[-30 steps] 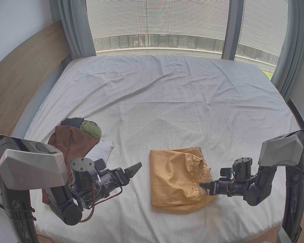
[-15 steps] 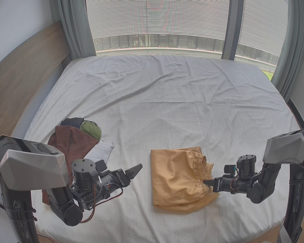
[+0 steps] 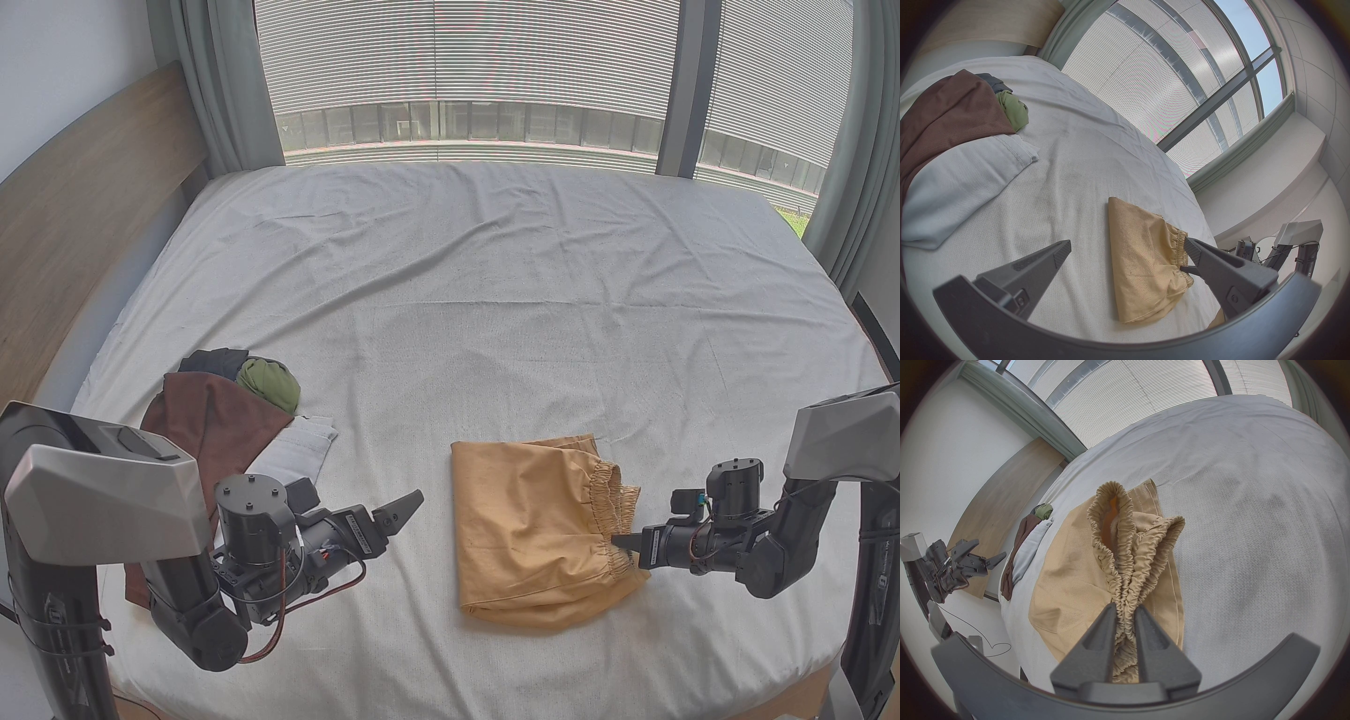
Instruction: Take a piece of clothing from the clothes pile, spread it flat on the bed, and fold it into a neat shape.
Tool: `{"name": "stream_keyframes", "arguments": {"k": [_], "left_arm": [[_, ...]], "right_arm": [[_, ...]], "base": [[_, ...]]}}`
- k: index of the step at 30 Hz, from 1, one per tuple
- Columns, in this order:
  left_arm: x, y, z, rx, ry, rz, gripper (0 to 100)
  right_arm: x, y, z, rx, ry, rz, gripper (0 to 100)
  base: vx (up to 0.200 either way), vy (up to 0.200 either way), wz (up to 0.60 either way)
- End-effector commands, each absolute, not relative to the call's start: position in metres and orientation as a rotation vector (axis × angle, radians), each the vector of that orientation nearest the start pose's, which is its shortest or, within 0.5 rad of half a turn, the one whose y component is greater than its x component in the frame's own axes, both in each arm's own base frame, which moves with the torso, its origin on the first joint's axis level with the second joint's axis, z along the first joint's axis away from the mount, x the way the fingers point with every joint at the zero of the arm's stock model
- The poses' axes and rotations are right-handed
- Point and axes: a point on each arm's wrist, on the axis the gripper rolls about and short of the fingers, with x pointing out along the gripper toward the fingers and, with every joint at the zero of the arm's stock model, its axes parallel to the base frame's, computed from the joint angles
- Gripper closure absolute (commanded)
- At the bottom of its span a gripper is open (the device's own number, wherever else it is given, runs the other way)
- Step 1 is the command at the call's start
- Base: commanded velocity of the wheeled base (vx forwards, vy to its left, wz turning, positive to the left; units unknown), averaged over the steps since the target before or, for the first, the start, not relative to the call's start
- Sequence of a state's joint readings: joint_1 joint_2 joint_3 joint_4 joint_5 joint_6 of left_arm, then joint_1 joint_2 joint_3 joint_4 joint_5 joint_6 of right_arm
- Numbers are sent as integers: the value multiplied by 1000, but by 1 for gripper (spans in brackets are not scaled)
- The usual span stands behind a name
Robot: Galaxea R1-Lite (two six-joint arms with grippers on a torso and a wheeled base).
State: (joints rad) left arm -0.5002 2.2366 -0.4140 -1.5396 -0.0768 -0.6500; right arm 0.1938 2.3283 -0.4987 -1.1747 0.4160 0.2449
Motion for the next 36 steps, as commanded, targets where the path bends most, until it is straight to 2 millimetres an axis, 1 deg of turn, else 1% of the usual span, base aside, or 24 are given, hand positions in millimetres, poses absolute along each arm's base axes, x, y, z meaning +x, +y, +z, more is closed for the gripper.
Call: {"name": "stream_keyframes", "arguments": {"k": [1, 2, 3, 11, 14, 22, 30, 32, 33, 35, 36], "left_arm": [[274, -152, 18, -567, 459, -458, 0], [274, -152, 18, -567, 459, -458, 0], [274, -152, 18, -567, 459, -458, 0], [274, -152, 17, -565, 459, -457, 0], [274, -152, 17, -565, 460, -458, 0], [274, -152, 17, -563, 459, -458, 0], [274, -152, 18, -563, 458, -459, 0], [274, -152, 18, -563, 458, -459, 0], [274, -152, 18, -563, 458, -459, 0], [274, -152, 18, -564, 456, -458, 0], [274, -152, 18, -564, 456, -458, 0]], "right_arm": [[307, 69, -33, 287, 730, 508, 100], [306, 69, -33, 285, 731, 508, 100], [306, 69, -34, 283, 733, 508, 0], [306, 64, -34, 285, 733, 494, 0], [306, 61, -39, 265, 741, 491, 0], [304, 61, -52, 263, 779, 487, 0], [304, 70, -55, 267, 790, 511, 0], [303, 76, -54, 283, 799, 529, 0], [303, 76, -54, 285, 799, 528, 0], [302, 84, -52, 331, 805, 546, 0], [302, 84, -52, 331, 805, 546, 0]], "base": [[0, 0, 0], [0, 0, 0], [0, 0, 0], [0, 0, 0], [0, 0, 0], [0, 0, 0], [0, 0, 0], [0, 0, 0], [0, 0, 0], [0, 0, 0], [0, 0, 0]]}}
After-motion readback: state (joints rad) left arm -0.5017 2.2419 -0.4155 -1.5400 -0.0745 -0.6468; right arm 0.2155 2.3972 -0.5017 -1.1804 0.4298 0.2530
